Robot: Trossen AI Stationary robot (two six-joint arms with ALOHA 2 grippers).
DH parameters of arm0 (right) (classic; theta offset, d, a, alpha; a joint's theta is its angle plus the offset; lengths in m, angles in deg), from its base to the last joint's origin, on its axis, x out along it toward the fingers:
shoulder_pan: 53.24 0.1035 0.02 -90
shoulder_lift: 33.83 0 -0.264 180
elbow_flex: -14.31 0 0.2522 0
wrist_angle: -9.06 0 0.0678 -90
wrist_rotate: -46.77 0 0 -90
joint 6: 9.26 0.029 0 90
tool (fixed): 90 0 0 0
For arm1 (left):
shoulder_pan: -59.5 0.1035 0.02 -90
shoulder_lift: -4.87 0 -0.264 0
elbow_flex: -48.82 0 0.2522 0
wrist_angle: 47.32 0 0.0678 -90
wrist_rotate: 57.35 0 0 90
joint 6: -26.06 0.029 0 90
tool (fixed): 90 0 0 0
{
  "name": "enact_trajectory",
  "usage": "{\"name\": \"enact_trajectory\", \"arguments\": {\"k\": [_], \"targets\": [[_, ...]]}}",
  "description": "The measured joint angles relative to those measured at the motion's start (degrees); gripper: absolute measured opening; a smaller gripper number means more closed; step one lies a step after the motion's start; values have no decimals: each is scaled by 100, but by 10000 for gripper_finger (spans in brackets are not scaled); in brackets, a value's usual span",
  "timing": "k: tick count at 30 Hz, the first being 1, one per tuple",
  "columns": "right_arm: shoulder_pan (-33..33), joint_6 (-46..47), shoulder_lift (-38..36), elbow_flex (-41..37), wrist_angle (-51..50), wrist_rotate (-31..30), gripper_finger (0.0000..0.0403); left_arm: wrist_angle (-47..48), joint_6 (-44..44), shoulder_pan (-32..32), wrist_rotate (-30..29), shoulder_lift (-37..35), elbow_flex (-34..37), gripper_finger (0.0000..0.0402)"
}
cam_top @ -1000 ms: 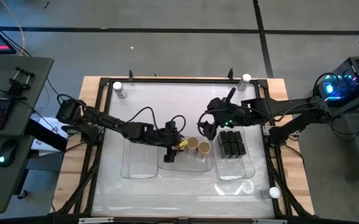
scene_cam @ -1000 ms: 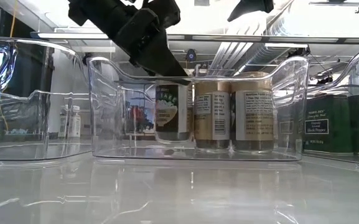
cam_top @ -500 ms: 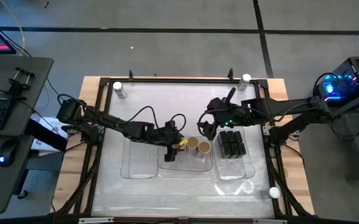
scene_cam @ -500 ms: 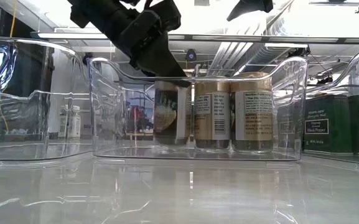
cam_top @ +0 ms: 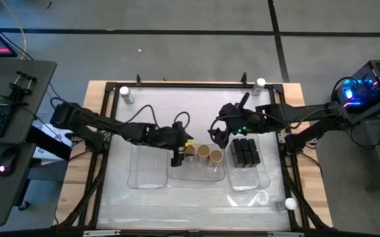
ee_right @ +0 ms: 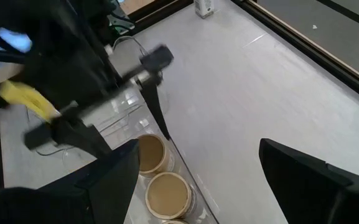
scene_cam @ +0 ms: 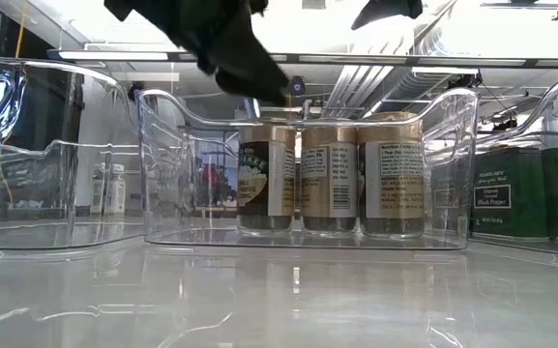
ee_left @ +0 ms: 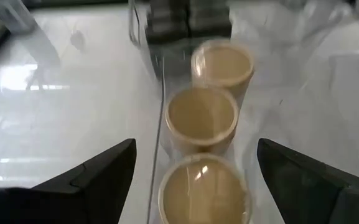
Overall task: Sort spices by type
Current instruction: Put the white seasoning bottle into the left transparent bin
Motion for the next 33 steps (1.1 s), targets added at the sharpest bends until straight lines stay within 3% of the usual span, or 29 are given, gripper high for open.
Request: {"name": "enact_trajectory", "arguments": {"k": [6, 16, 19, 23, 25, 27, 29, 33], "targets": [[0, -56, 0, 2, 31, 4, 322, 444, -26, 4, -51, -865, -2, 321], [-319, 396, 28, 2, 81, -31, 322, 1710, -1054, 2, -601, -2837, -4, 321], [-563, 649, 114, 2, 102, -1, 322, 2186, -1297, 2, -1203, -3336, -2, 321], [-896, 544, 321, 2, 322, 375, 322, 3365, -2387, 83, -2925, -3903, -9, 321], [-1019, 374, 470, 2, 553, 658, 322, 4486, -3576, 439, -3259, -4065, -7, 321], [-1122, 142, 629, 2, 796, 922, 322, 5549, -4620, 971, -3110, -4099, -6, 321], [-1219, -18, 786, 2, 1019, 1086, 322, 6290, -4964, 1516, -2824, -4026, 4, 321], [-1444, -3, 1063, 2, 1322, 1326, 322, 6249, -4755, 2471, -2633, -3751, 4, 321]]}}
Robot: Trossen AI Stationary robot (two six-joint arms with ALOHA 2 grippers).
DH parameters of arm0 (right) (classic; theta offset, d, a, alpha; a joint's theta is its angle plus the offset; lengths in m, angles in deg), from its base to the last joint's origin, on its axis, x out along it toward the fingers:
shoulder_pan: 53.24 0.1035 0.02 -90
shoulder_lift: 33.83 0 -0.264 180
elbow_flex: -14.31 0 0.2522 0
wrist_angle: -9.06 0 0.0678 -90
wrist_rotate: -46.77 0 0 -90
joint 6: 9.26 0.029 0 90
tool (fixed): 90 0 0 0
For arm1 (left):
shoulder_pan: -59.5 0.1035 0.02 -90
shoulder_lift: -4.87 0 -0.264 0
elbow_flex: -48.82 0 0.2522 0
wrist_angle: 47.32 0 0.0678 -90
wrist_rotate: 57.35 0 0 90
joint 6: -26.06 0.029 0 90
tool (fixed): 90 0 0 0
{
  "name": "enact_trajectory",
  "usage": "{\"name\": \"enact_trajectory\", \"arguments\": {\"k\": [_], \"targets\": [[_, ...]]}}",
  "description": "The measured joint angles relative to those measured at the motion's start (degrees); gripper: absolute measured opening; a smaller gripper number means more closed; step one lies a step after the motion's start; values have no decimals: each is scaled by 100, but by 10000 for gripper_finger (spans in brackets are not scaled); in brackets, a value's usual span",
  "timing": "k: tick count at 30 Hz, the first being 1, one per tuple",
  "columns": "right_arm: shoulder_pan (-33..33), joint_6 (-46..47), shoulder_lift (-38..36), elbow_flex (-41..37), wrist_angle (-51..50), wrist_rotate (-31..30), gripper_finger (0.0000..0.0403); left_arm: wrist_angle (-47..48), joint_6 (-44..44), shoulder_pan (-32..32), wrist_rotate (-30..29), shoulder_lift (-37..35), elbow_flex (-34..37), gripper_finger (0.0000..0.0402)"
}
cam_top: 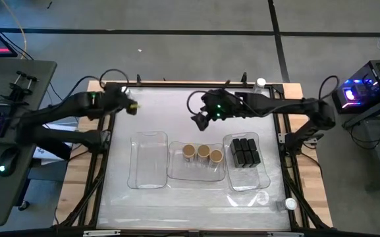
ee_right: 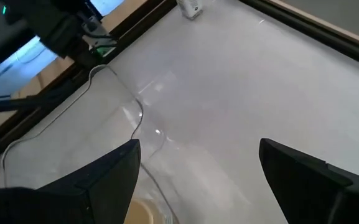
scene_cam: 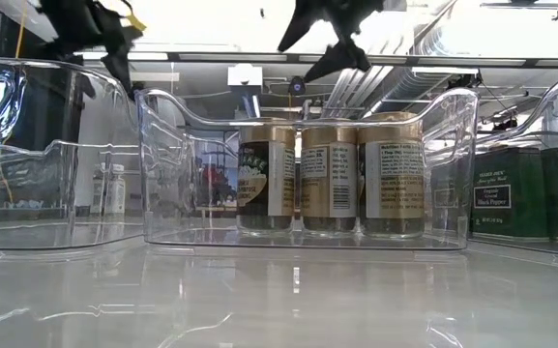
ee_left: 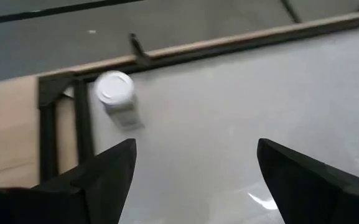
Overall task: Sort spices by type
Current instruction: Put the white seasoning bottle into the left transparent bin
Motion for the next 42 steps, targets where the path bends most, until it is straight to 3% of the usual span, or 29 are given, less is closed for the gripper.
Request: {"name": "enact_trajectory", "arguments": {"k": [8, 13, 15, 18, 21, 27, 31, 36, 42], "targets": [[-176, 201, 96, 0, 114, 200, 322, -979, 1386, 1633, 377, 1173, 355, 321], [-196, 76, 54, 0, 61, 215, 322, -1617, 1444, 2725, 1875, 1382, 758, 321], [-232, -220, 54, 0, -43, 235, 322, -1616, 1366, 2997, 2073, 1290, 783, 321], [-418, -778, 54, 0, -192, 323, 322, -1624, 1276, 3196, 1888, 1060, 782, 321], [-781, -1400, 54, 0, -298, 854, 322, -1597, 1039, 3256, 1640, 918, 782, 321], [-1576, -2231, 52, 0, -236, 1650, 322, -1216, 1008, 3426, 1689, 1267, 782, 321], [-1982, -2280, 52, 0, -227, 2024, 322, -1699, 1372, 3431, 1618, 1557, 776, 321], [-2150, -2255, 52, 0, -229, 2169, 322, -1612, 1267, 3353, 1259, 1722, 778, 321], [-2149, -2173, 52, 0, -164, 2128, 322, -1969, 492, 3339, 646, 1975, 778, 321]]}}
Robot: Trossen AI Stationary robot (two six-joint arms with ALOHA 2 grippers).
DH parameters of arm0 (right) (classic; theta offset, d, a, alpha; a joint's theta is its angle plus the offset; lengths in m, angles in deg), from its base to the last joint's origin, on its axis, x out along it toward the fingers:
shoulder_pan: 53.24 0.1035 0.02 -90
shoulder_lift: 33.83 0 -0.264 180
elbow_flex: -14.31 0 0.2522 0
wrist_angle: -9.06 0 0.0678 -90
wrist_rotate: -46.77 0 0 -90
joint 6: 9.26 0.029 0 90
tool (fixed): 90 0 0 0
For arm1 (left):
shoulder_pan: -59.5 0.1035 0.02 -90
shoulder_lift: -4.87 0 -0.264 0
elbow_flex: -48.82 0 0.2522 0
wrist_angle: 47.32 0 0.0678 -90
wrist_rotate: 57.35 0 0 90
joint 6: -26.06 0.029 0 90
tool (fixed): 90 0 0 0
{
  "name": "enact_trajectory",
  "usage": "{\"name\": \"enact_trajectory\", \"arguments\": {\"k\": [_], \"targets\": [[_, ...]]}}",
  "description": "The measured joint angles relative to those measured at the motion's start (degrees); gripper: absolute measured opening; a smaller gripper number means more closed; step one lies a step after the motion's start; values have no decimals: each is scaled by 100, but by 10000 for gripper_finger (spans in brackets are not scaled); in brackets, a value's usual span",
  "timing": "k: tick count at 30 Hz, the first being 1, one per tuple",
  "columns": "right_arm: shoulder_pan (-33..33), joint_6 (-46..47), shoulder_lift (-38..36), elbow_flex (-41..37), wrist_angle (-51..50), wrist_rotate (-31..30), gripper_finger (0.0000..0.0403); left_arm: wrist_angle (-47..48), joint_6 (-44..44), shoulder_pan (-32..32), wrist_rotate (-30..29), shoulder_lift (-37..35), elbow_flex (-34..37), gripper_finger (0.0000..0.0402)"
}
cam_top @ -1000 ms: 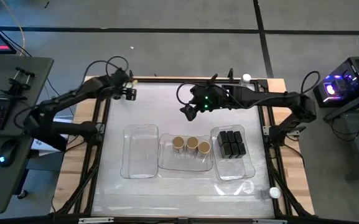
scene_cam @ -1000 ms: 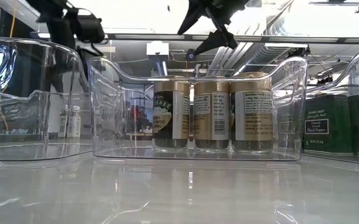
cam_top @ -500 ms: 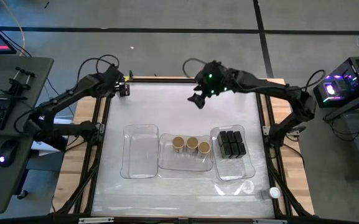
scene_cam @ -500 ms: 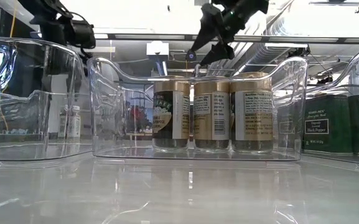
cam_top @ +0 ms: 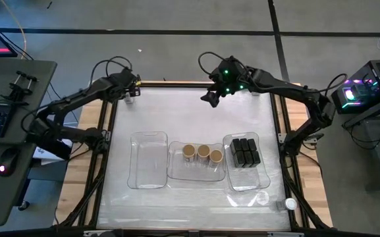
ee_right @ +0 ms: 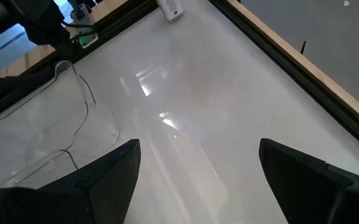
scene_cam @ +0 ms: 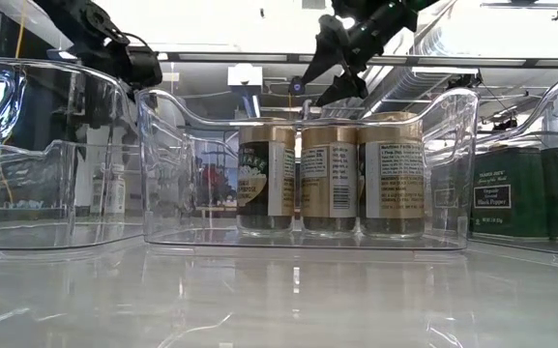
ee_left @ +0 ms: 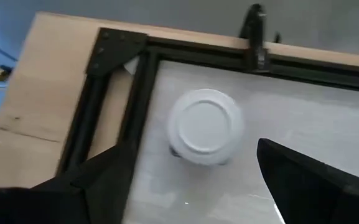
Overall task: Sort spices by type
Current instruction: Put the white seasoning bottle into the left transparent bin
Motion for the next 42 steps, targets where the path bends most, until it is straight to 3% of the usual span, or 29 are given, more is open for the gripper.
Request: {"name": "enact_trajectory", "arguments": {"k": [19, 26, 31, 42], "targets": [[2, 127, 13, 0, 169, -61, 322, -172, -785, -81, -487, 841, 0, 321], [2, 60, 17, 0, 170, -61, 322, -1129, -389, -238, -584, 1260, 0, 321], [2, 60, 17, 0, 114, -61, 322, -1280, -888, -225, -491, 1570, 0, 321], [2, 15, 17, 0, 60, -126, 322, -1267, -42, -376, -321, 1577, 0, 307]]}}
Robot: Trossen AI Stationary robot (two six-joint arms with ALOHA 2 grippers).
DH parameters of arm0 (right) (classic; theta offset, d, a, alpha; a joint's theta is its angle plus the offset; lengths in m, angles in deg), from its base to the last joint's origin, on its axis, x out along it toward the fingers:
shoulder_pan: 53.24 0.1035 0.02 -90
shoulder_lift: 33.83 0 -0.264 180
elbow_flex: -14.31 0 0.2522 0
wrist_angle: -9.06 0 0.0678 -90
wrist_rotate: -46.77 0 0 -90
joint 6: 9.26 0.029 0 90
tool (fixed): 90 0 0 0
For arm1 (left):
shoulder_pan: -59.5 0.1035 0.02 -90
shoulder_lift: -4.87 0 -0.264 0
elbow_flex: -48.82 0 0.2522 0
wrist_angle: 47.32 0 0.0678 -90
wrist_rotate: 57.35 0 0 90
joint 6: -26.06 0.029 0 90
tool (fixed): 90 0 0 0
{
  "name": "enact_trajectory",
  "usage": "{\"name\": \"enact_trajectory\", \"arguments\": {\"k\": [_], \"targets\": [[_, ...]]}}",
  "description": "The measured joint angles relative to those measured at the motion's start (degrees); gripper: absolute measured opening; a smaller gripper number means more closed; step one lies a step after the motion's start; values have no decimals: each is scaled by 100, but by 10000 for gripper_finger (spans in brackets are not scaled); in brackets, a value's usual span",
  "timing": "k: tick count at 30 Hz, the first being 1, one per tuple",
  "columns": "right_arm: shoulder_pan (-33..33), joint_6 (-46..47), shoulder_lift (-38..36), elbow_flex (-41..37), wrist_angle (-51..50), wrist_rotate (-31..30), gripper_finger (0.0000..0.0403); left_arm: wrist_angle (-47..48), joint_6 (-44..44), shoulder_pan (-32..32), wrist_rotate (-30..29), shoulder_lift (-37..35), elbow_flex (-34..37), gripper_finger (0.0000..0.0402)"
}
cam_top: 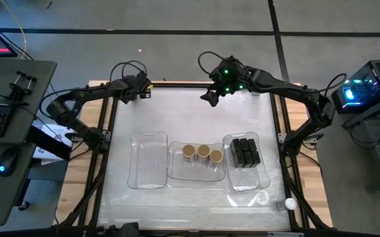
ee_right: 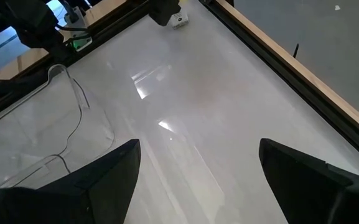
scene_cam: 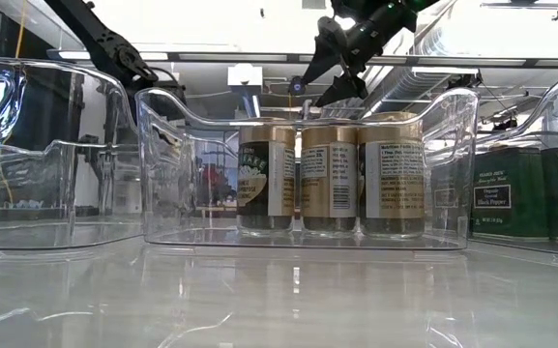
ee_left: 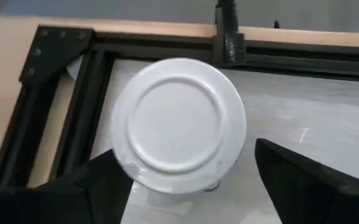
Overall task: Sort spices by type
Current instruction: Put the white seasoning bottle into the left transparent bin
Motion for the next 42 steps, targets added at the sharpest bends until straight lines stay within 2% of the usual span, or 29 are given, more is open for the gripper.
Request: {"name": "enact_trajectory", "arguments": {"k": [7, 11, 16, 22, 25, 30, 34, 37, 40, 42], "targets": [[0, 15, 2, 0, 0, -10, 322, 1, 527, 40, -40, -173, 0, 221], [2, 24, 2, 0, -1, -14, 322, -53, 810, 112, 131, -186, -10, 175], [2, 44, 2, 0, -1, -18, 322, -47, 1125, 114, 270, -207, -17, 153], [1, 113, 2, 0, -7, -16, 322, 75, 1223, -3, 1050, -774, 9, 152], [-19, 137, 4, 0, -3, -16, 322, 14, 1587, -62, 1510, -1353, -91, 151], [-46, 105, 4, 0, -1, -16, 322, 7, 2047, -341, 2716, -2540, -115, 151], [-46, 1, 4, 0, 1, -16, 322, 20, 2324, -929, 3513, -3457, -125, 151], [-48, -47, 4, 0, 1, -16, 322, 166, 2375, -1770, 3922, -3883, -125, 151], [-48, -148, 4, 0, 1, -14, 322, 512, 2227, -2873, 3847, -3985, -129, 151], [-48, -149, 4, 0, 1, -14, 322, 852, 2131, -3670, 3475, -3880, -192, 151]]}}
